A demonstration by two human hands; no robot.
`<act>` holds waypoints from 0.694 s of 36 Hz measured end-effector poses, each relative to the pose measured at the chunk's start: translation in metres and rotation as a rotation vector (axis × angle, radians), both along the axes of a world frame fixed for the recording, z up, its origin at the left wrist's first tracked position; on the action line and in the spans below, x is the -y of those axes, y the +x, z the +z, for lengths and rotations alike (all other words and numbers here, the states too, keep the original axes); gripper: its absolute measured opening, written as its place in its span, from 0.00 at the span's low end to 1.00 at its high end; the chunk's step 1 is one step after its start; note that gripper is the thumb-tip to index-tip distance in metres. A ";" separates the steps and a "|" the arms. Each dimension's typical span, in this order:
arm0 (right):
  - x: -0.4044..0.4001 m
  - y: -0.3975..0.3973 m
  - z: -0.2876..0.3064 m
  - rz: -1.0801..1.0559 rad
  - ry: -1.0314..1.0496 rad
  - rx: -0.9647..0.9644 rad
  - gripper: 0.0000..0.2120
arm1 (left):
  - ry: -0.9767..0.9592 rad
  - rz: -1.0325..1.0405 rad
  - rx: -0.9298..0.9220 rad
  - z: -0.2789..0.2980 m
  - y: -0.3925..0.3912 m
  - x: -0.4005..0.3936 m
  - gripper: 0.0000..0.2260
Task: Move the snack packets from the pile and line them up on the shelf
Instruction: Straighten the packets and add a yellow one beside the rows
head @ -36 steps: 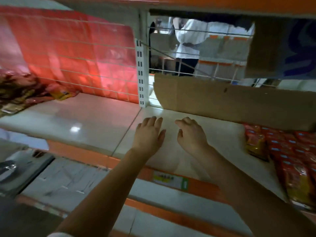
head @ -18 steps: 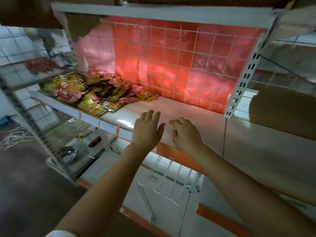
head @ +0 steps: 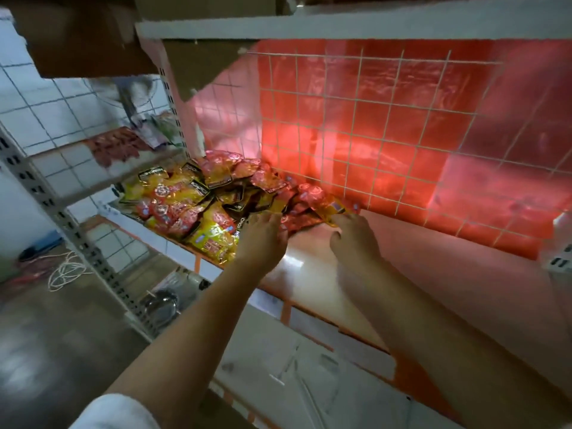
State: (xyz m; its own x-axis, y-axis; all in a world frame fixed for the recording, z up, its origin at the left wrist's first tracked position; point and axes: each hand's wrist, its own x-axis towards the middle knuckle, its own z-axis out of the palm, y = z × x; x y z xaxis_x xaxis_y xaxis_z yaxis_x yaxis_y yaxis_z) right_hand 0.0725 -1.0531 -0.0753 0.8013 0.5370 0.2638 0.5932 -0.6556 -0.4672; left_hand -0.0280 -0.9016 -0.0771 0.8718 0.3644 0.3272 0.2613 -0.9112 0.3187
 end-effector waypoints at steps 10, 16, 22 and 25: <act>-0.078 0.053 -0.013 -0.111 -0.047 -0.096 0.31 | -0.238 -0.004 -0.103 -0.001 0.051 -0.069 0.14; -0.091 0.065 -0.031 -0.154 -0.168 -0.053 0.27 | -0.213 0.006 -0.190 -0.009 0.068 -0.090 0.15; -0.087 0.056 -0.036 -0.161 -0.073 -0.013 0.23 | -0.049 0.037 -0.280 -0.003 0.081 -0.088 0.16; -0.083 0.047 -0.035 -0.174 -0.092 -0.010 0.23 | 0.003 0.023 -0.315 -0.003 0.084 -0.088 0.13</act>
State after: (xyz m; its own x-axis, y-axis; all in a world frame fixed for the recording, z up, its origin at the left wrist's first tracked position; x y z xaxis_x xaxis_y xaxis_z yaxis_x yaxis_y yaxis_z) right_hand 0.1200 -0.9702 -0.1104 0.8864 0.4117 0.2117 0.4630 -0.7880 -0.4059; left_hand 0.0557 -0.8136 -0.0798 0.9219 0.3850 0.0436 0.3676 -0.9047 0.2156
